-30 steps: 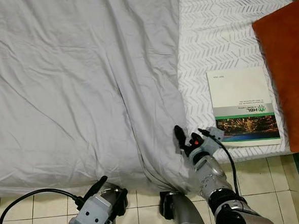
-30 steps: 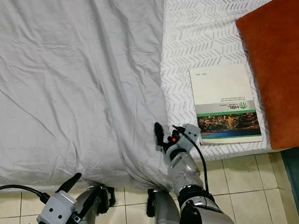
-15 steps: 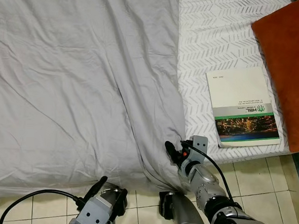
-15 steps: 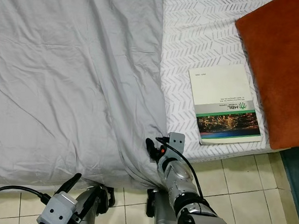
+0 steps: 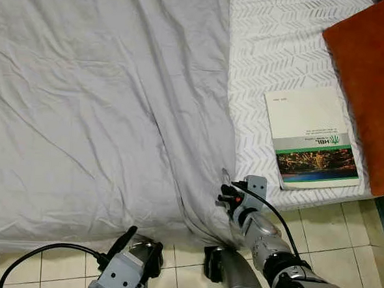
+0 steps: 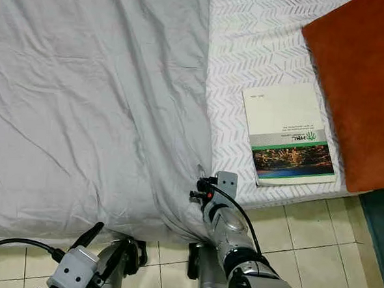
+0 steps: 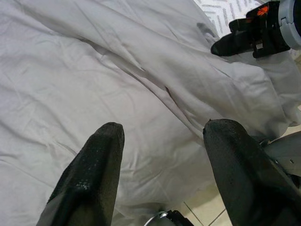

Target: Clean up the room

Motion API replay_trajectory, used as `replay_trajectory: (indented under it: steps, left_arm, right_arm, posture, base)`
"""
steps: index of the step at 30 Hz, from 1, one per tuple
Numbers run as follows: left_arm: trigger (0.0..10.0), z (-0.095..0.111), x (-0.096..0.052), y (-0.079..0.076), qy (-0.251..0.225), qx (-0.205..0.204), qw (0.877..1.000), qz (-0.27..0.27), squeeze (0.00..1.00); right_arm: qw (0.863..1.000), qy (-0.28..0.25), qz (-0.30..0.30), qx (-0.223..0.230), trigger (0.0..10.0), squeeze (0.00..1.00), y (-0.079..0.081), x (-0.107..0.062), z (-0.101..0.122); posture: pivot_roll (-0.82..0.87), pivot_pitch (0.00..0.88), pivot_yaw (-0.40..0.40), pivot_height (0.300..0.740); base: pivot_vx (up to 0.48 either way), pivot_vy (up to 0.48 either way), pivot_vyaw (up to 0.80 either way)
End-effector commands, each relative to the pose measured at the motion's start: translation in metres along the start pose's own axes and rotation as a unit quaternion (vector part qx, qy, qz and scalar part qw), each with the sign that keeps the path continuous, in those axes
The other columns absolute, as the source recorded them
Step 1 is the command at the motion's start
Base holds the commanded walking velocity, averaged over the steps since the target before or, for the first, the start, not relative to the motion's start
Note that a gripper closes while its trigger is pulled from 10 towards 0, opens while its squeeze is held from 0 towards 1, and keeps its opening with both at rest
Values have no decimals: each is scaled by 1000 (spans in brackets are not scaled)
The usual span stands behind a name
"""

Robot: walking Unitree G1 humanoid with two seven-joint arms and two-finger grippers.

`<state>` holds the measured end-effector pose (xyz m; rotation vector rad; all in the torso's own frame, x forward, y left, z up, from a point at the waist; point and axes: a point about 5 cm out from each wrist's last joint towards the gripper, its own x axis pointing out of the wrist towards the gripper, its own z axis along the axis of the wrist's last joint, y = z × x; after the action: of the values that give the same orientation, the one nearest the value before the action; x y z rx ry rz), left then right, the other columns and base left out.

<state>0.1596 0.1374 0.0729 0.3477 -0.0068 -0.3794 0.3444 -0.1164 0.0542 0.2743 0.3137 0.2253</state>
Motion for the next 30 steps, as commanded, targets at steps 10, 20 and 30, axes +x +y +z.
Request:
replay_trajectory:
  steps: [10, 20, 30]
  left_arm:
    - [10000, -7, -5, -3, 25, -1, 1000, -3, 0]
    - [10000, -8, -2, -6, 24, -2, 1000, -8, 0]
    - [10000, -10, 0, -8, 30, 0, 999, -15, 0]
  right_arm:
    - [974, 14, -207, -92, 0, 0, -80, -32, -3]
    - [940, 37, -308, -143, 0, 0, -139, -73, -8]
    - [893, 46, -373, -249, 0, 0, -172, -97, 10]
  posture:
    - [172, 650, -2, 740]
    - [154, 651, -6, 740]
    - [149, 646, -8, 740]
  base:
    - [0, 0, 0]
    - [0, 0, 0]
    - [0, 0, 0]
